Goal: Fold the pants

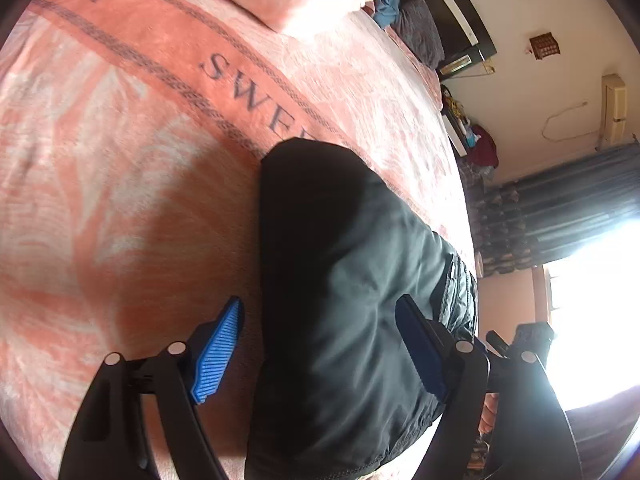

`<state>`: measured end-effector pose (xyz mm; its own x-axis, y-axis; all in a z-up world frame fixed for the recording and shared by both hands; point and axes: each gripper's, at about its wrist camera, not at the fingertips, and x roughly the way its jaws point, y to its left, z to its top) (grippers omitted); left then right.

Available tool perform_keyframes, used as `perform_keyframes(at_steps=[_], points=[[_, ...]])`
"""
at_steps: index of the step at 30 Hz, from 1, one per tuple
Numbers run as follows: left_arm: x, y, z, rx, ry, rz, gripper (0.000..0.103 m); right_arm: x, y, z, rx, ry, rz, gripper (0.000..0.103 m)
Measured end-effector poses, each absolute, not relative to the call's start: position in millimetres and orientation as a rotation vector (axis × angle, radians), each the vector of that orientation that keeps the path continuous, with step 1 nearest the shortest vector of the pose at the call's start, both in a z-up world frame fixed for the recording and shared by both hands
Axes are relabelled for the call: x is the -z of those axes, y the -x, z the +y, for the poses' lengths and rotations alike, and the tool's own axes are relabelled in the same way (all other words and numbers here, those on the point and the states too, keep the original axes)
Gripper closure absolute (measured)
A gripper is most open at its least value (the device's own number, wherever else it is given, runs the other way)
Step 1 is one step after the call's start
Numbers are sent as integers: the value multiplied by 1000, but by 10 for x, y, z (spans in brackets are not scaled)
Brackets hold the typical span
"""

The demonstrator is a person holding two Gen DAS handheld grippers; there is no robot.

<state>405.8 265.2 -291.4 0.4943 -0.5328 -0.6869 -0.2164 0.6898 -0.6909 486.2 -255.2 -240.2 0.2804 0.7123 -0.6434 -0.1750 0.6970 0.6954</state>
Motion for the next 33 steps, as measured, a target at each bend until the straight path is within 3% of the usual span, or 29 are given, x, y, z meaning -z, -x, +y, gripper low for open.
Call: perform_keyframes(at_steps=[4,10,17,24,29,32,33], points=[[2837,-3828,2548,107,738,1038,21,2136,-4537,-2465,-678,-480,1043,54],[3047,-3843,2193,43,633,1109,18,2592,-4605,-2206,-617,-442,1186,61],[2963,-3754,2283,86,665,1064,17,2049,-4946,-2080,-613,-417,1041,55],[2815,-3569,2345,50,705,1022,15,2628,-5641,-1834,-482,-445,1218,52],[2390,-3128,2228,-13,544,954,7,2189,-5162,-2007,-487,-460,1068,41],[2048,-2760,2046,-43,431,890,4,1782,-4516,-2168,-515,-457,976,22],[1928,-2628,1975,-52,398,872,4,1642,-4253,-2228,-511,-440,947,11]])
